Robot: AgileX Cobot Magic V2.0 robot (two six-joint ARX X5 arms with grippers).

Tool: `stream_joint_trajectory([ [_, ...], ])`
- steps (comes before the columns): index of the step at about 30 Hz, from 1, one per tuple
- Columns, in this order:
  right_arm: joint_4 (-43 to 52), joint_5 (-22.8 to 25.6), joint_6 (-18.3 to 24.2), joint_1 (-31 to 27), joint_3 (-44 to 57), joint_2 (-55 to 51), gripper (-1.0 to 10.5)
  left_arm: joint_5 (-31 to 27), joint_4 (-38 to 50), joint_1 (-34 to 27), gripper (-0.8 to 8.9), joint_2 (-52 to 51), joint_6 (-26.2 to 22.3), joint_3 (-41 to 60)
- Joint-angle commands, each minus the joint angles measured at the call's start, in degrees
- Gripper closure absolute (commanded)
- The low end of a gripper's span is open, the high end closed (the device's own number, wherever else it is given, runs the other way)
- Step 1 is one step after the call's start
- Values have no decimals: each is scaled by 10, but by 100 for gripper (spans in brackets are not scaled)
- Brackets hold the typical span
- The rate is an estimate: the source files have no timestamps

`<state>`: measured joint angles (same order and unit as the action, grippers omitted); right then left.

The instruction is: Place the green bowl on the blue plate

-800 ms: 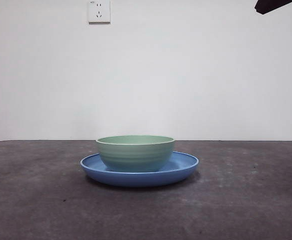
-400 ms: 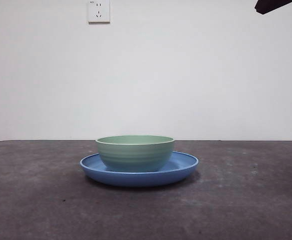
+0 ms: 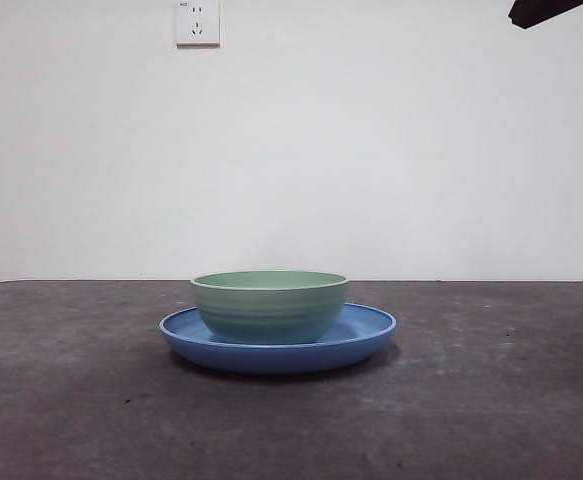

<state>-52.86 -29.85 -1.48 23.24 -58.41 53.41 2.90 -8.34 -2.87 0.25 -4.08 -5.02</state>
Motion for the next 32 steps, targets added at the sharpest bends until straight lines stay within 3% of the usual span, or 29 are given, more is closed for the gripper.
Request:
stream_joint_trajectory([
  [1, 5, -1, 7, 3, -10, 4, 940, -2, 6, -2, 804, -1, 5, 16],
  [32, 5, -2, 7, 3, -10, 4, 941, -2, -23, -1, 804, -1, 18, 43],
])
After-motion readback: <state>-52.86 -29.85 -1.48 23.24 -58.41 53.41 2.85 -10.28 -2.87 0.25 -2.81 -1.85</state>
